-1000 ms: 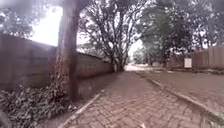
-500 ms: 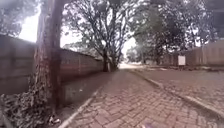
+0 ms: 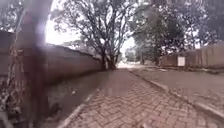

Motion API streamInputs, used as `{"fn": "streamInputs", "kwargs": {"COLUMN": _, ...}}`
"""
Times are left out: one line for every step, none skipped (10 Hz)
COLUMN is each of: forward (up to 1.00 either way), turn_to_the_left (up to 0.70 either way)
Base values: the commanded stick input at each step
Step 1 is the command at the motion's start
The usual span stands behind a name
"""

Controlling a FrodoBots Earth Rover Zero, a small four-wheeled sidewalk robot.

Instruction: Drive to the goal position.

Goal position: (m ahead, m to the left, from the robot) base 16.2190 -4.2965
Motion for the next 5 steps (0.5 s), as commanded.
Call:
{"fn": "streamInputs", "kwargs": {"forward": 0.70, "turn_to_the_left": -0.35}}
{"fn": "streamInputs", "kwargs": {"forward": 0.70, "turn_to_the_left": -0.35}}
{"fn": "streamInputs", "kwargs": {"forward": 0.70, "turn_to_the_left": -0.35}}
{"fn": "streamInputs", "kwargs": {"forward": 0.70, "turn_to_the_left": 0.15}}
{"fn": "streamInputs", "kwargs": {"forward": 0.70, "turn_to_the_left": 0.11}}
